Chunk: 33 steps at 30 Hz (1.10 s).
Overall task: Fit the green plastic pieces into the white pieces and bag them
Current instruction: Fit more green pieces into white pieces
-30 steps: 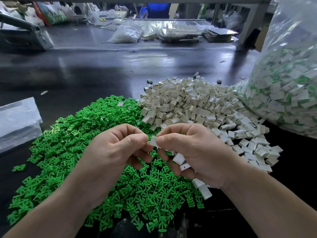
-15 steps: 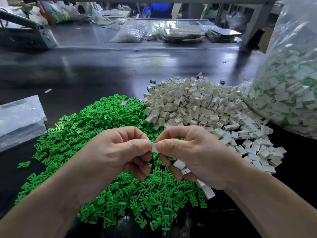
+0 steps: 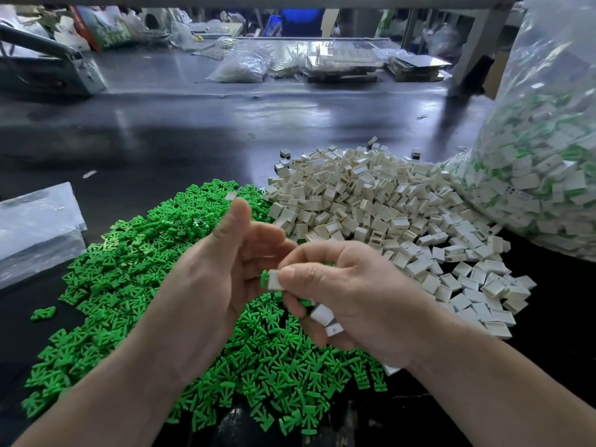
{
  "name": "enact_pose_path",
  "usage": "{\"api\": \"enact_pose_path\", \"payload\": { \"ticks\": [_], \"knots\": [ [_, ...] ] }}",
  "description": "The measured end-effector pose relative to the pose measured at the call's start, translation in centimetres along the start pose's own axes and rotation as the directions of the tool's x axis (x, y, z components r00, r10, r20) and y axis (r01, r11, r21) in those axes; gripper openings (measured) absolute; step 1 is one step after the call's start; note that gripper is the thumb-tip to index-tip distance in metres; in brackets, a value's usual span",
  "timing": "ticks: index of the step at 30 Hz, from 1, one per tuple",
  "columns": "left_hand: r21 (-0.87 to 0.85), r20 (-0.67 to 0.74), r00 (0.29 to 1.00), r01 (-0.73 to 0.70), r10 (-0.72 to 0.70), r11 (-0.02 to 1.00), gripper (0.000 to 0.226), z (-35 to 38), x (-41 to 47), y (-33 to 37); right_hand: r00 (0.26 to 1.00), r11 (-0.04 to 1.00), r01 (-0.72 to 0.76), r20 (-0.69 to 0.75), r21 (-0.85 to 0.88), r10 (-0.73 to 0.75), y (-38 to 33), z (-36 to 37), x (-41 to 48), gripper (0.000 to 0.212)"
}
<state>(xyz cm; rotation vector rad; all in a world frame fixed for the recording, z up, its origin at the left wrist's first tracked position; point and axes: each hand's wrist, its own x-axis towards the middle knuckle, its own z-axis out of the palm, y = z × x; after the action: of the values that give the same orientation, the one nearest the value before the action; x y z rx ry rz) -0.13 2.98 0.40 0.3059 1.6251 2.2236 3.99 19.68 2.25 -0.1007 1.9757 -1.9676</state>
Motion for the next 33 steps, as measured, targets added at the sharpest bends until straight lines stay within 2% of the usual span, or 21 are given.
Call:
{"api": "enact_pose_path", "payload": {
  "ticks": [2, 4, 9, 15, 18, 21, 23, 25, 26, 28, 30, 33],
  "knots": [
    [-0.152, 0.099, 0.992, 0.093, -0.079, 0.984, 0.073, 1.1, -0.4, -0.1, 0.999, 0.999, -0.006, 0.041, -0.043, 0.008, 0.2, 1.1, -0.2, 0.019],
    [-0.143, 0.16, 0.979, 0.152, -0.129, 0.978, 0.076, 1.8, -1.0, -0.5, 0.999, 0.997, -0.001, 0.048, -0.078, 0.005, 0.4, 2.0, -0.3, 0.021],
    [-0.022, 0.043, 0.995, 0.093, -0.092, 0.995, 0.075, 2.0, -1.2, -1.0, 1.0, 0.996, -0.002, -0.002, -0.085, 0.001, 0.5, 2.9, -0.1, 0.026],
    [-0.045, -0.059, 0.993, 0.102, -0.105, 0.994, 0.072, 2.6, -1.4, -1.0, 1.0, 0.999, -0.003, 0.002, -0.053, 0.003, 0.2, 3.3, -0.3, 0.025],
    [-0.047, -0.097, 0.989, 0.104, -0.108, 0.993, 0.071, 2.8, -1.6, -0.9, 1.0, 0.999, -0.005, 0.007, -0.038, 0.005, 0.2, 3.4, -0.4, 0.024],
    [-0.02, -0.062, 0.992, 0.111, -0.112, 0.994, 0.076, 2.7, -1.3, -0.8, 1.0, 1.0, 0.002, -0.008, -0.031, -0.003, 0.3, 3.3, -0.2, 0.023],
    [-0.037, -0.049, 0.993, 0.107, -0.108, 0.994, 0.079, 2.4, -0.8, -0.7, 1.0, 1.0, 0.004, -0.007, 0.025, -0.004, 0.2, 3.1, 0.0, 0.02],
    [-0.078, -0.069, 0.997, 0.027, -0.033, 0.997, 0.072, 1.8, -0.5, -0.3, 1.0, 0.987, -0.001, 0.022, 0.159, -0.002, 0.0, 2.4, 0.2, 0.013],
    [-0.034, -0.076, 0.996, -0.054, 0.051, 0.998, 0.064, 1.4, -0.5, -0.1, 0.999, 0.97, -0.004, 0.037, 0.243, -0.005, 0.0, 1.8, 0.3, 0.011],
    [0.224, -0.059, 0.968, -0.225, 0.244, 0.948, 0.036, 0.2, -0.8, 0.4, 0.999, 0.932, -0.013, 0.05, 0.361, -0.006, 0.1, 0.5, 0.5, 0.013],
    [0.475, -0.007, 0.93, -0.321, 0.368, 0.82, 0.026, -0.5, -1.2, 0.8, 0.999, 0.907, -0.022, 0.053, 0.421, -0.001, 0.3, -0.3, 0.7, 0.014],
    [0.706, 0.089, 0.89, -0.374, 0.448, 0.602, 0.02, -0.2, -1.7, 1.1, 0.997, 0.891, -0.032, 0.073, 0.452, -0.001, 0.6, -0.8, 1.0, 0.014]
  ]
}}
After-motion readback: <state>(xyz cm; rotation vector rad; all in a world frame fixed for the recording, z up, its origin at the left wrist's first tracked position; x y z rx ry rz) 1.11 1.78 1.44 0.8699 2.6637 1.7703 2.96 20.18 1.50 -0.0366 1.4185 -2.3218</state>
